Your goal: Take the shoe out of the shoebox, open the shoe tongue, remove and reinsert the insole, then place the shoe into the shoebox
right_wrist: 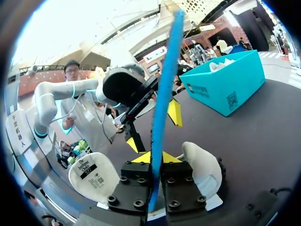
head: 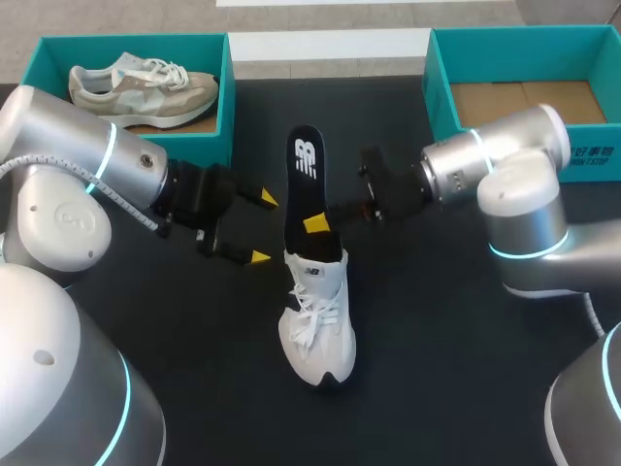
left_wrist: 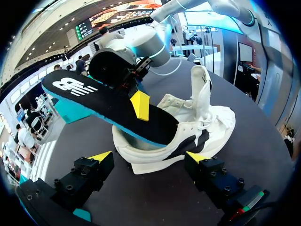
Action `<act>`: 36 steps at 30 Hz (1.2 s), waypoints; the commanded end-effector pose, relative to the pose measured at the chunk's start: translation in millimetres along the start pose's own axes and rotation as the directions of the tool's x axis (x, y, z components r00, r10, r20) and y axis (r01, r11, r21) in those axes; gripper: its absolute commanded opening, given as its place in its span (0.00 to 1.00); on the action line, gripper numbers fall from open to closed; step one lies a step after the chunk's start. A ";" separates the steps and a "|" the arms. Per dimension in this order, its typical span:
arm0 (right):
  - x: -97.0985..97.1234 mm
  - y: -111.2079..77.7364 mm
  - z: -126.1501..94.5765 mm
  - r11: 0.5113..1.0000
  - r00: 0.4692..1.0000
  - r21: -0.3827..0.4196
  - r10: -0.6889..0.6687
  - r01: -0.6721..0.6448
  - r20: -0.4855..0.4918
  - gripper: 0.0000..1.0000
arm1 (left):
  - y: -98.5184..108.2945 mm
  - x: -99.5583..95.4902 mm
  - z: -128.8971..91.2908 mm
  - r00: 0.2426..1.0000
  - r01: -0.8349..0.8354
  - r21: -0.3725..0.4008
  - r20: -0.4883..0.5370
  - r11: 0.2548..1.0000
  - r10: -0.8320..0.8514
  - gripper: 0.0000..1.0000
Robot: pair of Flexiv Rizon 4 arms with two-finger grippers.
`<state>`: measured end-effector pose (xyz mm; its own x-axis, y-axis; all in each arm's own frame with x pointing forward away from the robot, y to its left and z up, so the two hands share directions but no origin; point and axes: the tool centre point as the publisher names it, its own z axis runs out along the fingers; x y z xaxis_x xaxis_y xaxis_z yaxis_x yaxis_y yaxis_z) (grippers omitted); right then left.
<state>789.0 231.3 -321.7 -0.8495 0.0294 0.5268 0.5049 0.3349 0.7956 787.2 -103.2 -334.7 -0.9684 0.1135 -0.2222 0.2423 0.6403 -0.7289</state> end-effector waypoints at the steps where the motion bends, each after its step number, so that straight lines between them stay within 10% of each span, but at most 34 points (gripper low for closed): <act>1: -2.2 -4.7 2.9 1.000 1.000 0.005 0.011 -0.011 -0.010 0.00 | -0.1 0.6 0.2 1.000 0.000 -0.002 0.000 1.000 0.000 1.00; 19: 19.8 -50.1 18.5 0.987 0.986 0.013 0.161 -0.160 -0.037 0.00 | -0.1 0.6 0.2 1.000 0.000 -0.002 0.000 1.000 0.000 1.00; 24: 19.8 -41.0 14.7 0.991 0.991 0.024 0.133 -0.133 -0.019 0.00 | -0.1 0.6 0.2 1.000 0.000 -0.002 0.000 1.000 0.000 1.00; 28: 18.0 -29.7 11.7 0.994 0.995 0.030 0.104 -0.104 -0.010 0.21 | -0.1 0.6 0.2 1.000 0.000 -0.002 0.000 1.000 0.000 1.00; 36: 8.4 -18.8 9.6 0.995 0.996 0.046 0.085 -0.084 -0.029 0.05 | -0.1 0.6 0.2 1.000 0.000 -0.002 0.000 1.000 0.000 1.00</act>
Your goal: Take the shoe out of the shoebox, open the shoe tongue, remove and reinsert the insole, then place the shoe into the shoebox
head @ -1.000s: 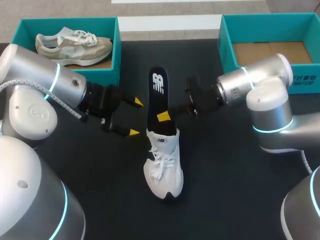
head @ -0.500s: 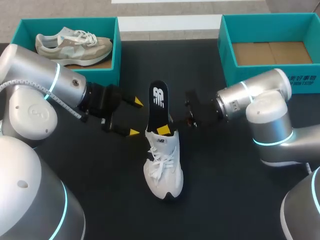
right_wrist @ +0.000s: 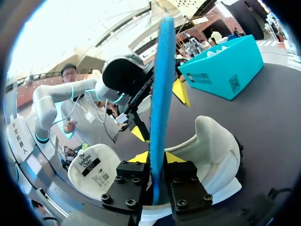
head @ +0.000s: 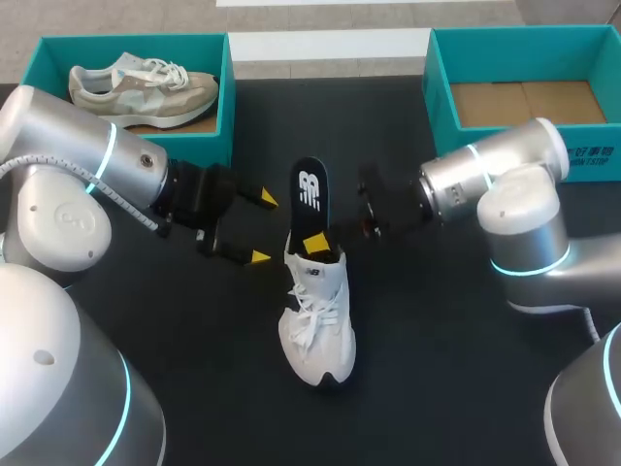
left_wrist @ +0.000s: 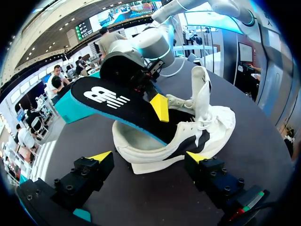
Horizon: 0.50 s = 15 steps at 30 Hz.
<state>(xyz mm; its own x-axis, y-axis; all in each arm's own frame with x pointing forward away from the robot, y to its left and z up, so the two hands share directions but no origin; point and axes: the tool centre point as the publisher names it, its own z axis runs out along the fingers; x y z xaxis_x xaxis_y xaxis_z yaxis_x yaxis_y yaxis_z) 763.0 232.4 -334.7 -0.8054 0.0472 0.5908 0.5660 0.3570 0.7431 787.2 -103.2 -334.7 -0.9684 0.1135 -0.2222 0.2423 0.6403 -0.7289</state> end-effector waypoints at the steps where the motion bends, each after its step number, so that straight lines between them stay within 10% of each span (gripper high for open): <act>1: -8.1 5.4 0.8 1.000 0.999 0.022 0.016 -0.015 -0.036 0.00 | -0.1 0.6 0.2 1.000 0.000 -0.002 0.000 1.000 0.000 1.00; 15: -2.9 -23.9 10.2 0.973 0.976 0.120 0.205 -0.196 -0.074 0.00 | -0.1 0.6 0.2 1.000 0.000 -0.002 0.000 1.000 0.000 1.00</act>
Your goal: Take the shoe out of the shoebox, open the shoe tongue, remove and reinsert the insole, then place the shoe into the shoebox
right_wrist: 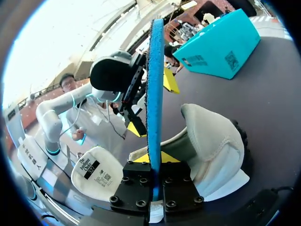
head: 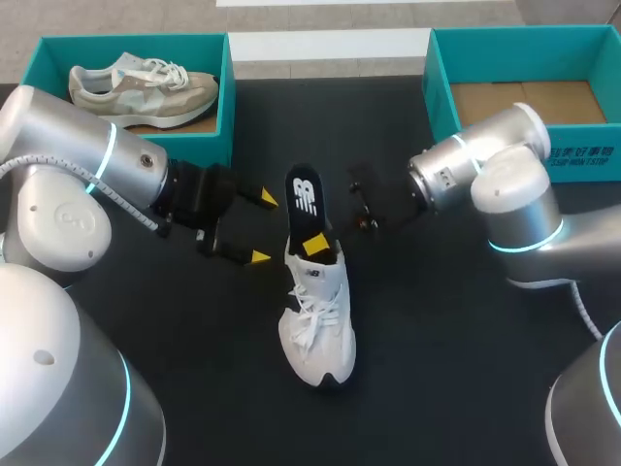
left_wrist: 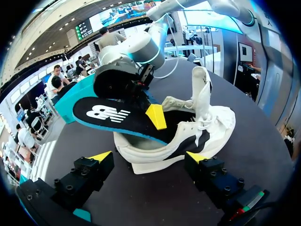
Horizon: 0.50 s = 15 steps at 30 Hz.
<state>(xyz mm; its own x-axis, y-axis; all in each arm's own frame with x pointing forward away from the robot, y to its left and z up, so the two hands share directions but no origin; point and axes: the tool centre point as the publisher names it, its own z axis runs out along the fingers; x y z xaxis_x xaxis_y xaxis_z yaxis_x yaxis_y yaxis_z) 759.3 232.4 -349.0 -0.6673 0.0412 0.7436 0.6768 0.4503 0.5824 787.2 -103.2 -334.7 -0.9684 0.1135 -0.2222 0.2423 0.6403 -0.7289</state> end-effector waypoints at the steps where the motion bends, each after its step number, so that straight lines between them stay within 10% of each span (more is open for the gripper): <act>1: 1.8 -14.1 7.6 1.000 1.000 0.002 0.024 -0.024 0.004 0.00 | -0.1 0.6 0.2 1.000 0.000 -0.002 0.000 1.000 0.000 1.00; 9: 8.6 -22.2 9.5 0.999 0.999 -0.017 0.038 -0.037 0.020 0.00 | -0.1 0.6 0.2 1.000 0.000 -0.002 0.000 1.000 0.000 1.00; 15: 12.5 -8.6 2.4 1.000 0.999 -0.010 -0.009 0.010 0.054 0.30 | -0.1 0.6 0.2 1.000 0.000 -0.002 0.000 1.000 0.000 1.00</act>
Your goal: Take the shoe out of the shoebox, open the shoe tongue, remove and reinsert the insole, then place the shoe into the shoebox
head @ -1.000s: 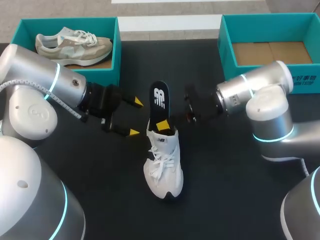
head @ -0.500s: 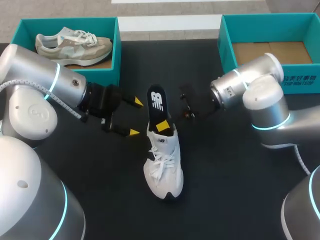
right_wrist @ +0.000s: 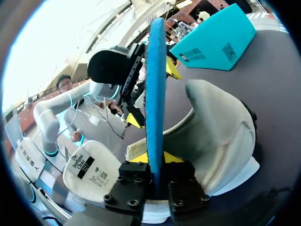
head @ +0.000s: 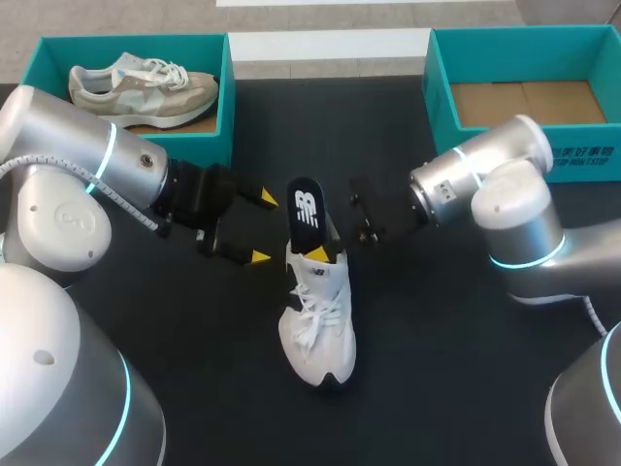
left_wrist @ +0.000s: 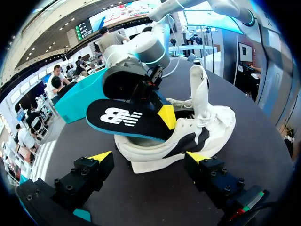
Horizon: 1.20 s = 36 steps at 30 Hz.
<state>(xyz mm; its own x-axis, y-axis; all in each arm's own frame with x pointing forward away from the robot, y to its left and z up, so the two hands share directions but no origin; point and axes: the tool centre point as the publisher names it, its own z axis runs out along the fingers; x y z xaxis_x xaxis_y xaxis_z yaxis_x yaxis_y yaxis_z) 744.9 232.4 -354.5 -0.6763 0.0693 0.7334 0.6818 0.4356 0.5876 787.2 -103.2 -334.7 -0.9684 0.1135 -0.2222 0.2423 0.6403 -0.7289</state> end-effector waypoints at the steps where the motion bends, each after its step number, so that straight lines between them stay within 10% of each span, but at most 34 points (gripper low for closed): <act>1: 6.9 6.7 -5.0 1.000 1.000 0.008 -0.015 0.015 0.022 0.29 | -0.1 0.6 0.2 1.000 0.000 -0.002 0.000 1.000 0.000 1.00; 13: -0.7 29.9 -17.9 0.996 0.996 0.042 -0.075 0.074 0.037 0.25 | -0.1 0.6 0.2 1.000 0.000 -0.002 0.000 1.000 0.000 1.00; 19: -5.5 33.0 -20.3 0.996 0.997 0.055 -0.073 0.072 0.026 0.00 | -0.1 0.6 0.2 1.000 0.000 -0.002 0.000 1.000 0.000 1.00; 36: 9.6 -10.6 -4.0 0.996 0.998 0.058 0.060 -0.061 0.015 0.00 | -0.1 0.6 0.2 1.000 0.000 -0.002 0.000 1.000 0.000 1.00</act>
<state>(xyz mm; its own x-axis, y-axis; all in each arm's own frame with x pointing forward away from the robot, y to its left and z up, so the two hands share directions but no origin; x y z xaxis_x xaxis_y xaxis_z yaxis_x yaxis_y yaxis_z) 741.0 224.4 -348.6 -0.6369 0.1011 0.7643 0.7000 0.4911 0.5184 787.2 -103.2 -334.6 -0.9684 0.1135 -0.2222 0.2424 0.6403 -0.7289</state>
